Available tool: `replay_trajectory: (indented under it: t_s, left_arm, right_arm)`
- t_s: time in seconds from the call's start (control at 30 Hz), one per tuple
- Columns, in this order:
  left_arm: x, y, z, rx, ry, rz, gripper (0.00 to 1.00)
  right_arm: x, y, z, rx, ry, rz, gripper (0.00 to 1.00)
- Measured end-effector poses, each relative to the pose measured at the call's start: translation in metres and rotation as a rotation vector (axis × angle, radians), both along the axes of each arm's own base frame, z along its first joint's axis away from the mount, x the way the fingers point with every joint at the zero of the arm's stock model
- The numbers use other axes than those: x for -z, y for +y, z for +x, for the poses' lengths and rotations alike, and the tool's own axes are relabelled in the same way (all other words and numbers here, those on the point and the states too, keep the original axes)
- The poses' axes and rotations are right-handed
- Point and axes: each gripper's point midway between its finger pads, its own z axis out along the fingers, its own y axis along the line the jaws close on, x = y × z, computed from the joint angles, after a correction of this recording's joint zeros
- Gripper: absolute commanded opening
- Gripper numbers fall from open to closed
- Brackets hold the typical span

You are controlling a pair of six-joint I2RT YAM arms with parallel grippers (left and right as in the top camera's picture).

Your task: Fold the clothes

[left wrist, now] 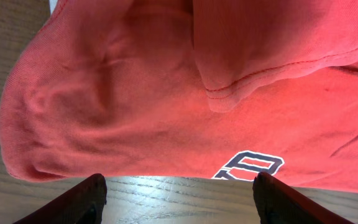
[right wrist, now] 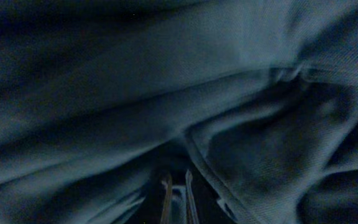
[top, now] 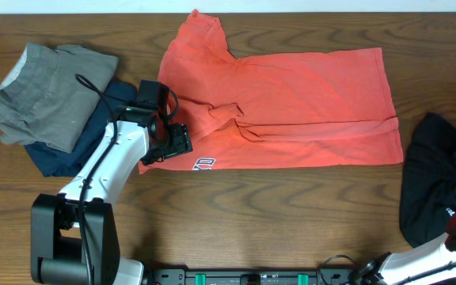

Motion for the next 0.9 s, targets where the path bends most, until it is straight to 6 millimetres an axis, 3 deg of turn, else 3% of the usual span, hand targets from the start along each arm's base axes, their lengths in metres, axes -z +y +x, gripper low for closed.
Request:
replay_trajectory:
  t_s: [0.17,0.27,0.33,0.43,0.6,0.73,0.9]
  left_arm:
    - [-0.001,-0.001,0.004,0.016,-0.02,0.0,0.77]
    - [-0.005,-0.003,0.02,0.025,-0.089,-0.009,0.77]
    - [-0.008,-0.005,0.03,0.026,-0.132,-0.015,0.77]
    - [-0.011,-0.007,0.04,0.031,-0.175,-0.021,0.77]
    - [0.005,-0.007,0.039,0.039,-0.137,-0.013,0.76]
    - [0.032,-0.005,0.032,0.04,-0.053,0.0,0.77]
    - [0.047,-0.004,0.026,0.041,-0.003,0.007,0.79]
  right_arm:
    - [-0.043,0.01,0.033,-0.07,-0.096,0.063,0.15]
    - [-0.056,0.037,0.054,-0.186,-0.147,0.132,0.19]
    - [-0.056,0.058,0.064,-0.256,-0.159,0.173,0.31]
    - [-0.049,0.089,0.08,-0.377,-0.172,0.21,0.47]
    - [-0.018,0.128,0.089,-0.49,-0.172,0.245,0.47]
    - [0.004,0.138,0.09,-0.519,-0.185,0.235,0.47]
    - [0.031,0.153,0.091,-0.567,-0.199,0.211,0.56]
